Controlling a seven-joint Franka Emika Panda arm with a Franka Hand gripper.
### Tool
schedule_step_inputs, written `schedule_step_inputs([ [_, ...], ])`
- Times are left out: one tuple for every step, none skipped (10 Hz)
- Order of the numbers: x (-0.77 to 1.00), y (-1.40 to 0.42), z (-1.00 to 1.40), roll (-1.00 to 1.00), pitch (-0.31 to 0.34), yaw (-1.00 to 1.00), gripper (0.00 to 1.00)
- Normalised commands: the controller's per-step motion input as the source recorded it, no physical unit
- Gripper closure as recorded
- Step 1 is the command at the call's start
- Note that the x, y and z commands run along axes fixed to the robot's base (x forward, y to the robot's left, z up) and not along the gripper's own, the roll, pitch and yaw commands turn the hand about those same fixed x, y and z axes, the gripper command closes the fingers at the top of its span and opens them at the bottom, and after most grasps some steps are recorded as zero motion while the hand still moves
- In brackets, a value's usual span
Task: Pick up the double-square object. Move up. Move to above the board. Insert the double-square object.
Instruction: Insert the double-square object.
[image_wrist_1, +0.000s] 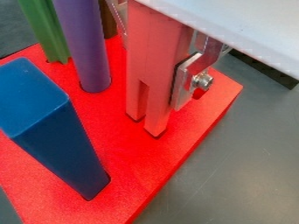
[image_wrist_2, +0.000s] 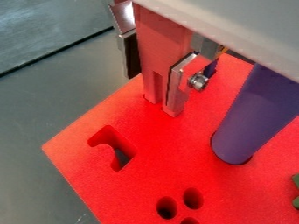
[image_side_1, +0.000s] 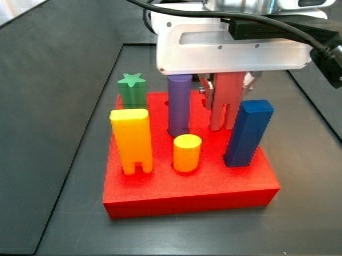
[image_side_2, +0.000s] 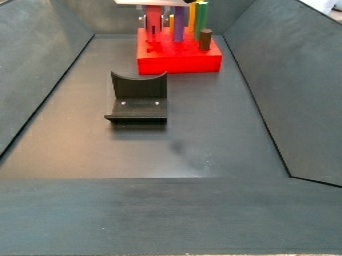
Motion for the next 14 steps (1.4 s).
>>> schedule_step_inputs([
  [0.0, -0.05, -0.31, 0.18, 0.0, 0.12, 1.0],
  [0.0, -0.12, -0.46, 0.31, 0.0, 0.27, 1.0],
  [0.0, -0.14, -0.63, 0.33, 0.0, 0.31, 1.0],
  [0.03, -0.14, -0.67, 0.31, 0.0, 0.32, 1.0],
  [0.06, -0.14, -0.69, 0.3, 0.0, 0.31, 1.0],
  [0.07, -0.12, -0.65, 0.32, 0.0, 0.29, 1.0],
  [0.19, -0.09, -0.66, 0.31, 0.0, 0.21, 1.0],
  [0.36, -0.09, -0.67, 0.31, 0.0, 0.05, 1.0],
  [0.3, -0.16, -0.78, 0.29, 0.0, -0.1, 1.0],
  [0.25, -0.17, -0.75, 0.3, -0.006, -0.36, 1.0],
  [0.27, -0.11, -0.77, 0.3, -0.004, -0.52, 1.0],
  [0.0, 0.03, -0.41, 0.2, 0.0, -0.31, 1.0],
  [-0.03, 0.1, 0.0, 0.0, 0.0, 0.0, 1.0],
  [-0.37, 0.2, -0.25, 0.17, 0.0, 0.0, 1.0],
])
